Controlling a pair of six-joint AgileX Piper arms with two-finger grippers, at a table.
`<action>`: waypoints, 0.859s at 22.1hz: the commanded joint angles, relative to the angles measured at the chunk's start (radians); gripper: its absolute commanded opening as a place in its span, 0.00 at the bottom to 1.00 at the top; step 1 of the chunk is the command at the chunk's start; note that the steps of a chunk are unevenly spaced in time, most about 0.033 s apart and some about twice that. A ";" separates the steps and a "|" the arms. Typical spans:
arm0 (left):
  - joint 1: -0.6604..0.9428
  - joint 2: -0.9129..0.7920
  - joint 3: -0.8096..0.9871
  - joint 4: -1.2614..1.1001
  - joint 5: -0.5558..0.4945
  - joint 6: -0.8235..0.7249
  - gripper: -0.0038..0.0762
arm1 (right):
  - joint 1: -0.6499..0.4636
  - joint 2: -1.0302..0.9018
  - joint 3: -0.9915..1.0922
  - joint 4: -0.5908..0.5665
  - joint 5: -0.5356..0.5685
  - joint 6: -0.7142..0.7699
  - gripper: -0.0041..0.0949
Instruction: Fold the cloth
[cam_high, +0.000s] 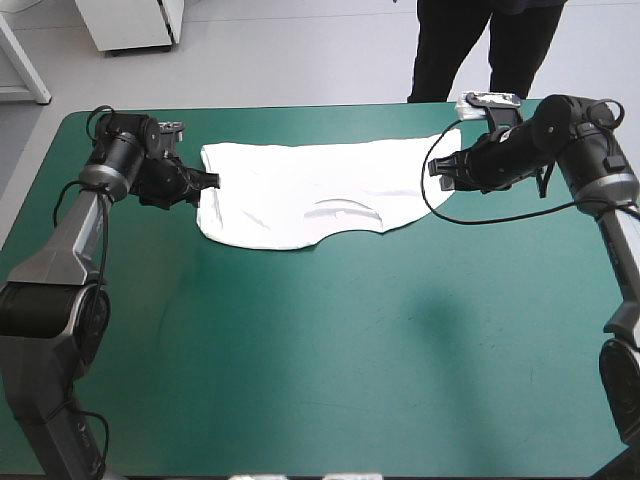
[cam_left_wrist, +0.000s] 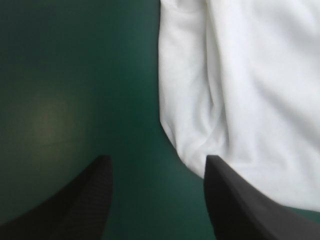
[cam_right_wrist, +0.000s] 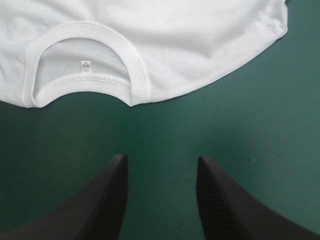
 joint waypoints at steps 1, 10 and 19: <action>-0.002 0.011 -0.081 0.007 0.013 0.011 0.55 | 0.000 -0.039 -0.033 0.010 -0.042 -0.003 0.46; -0.021 0.116 -0.109 0.005 0.024 0.035 0.55 | 0.000 -0.007 -0.033 0.012 -0.050 0.003 0.46; -0.054 0.211 -0.109 0.040 0.034 -0.042 0.27 | 0.000 -0.005 -0.034 0.008 -0.030 0.003 0.46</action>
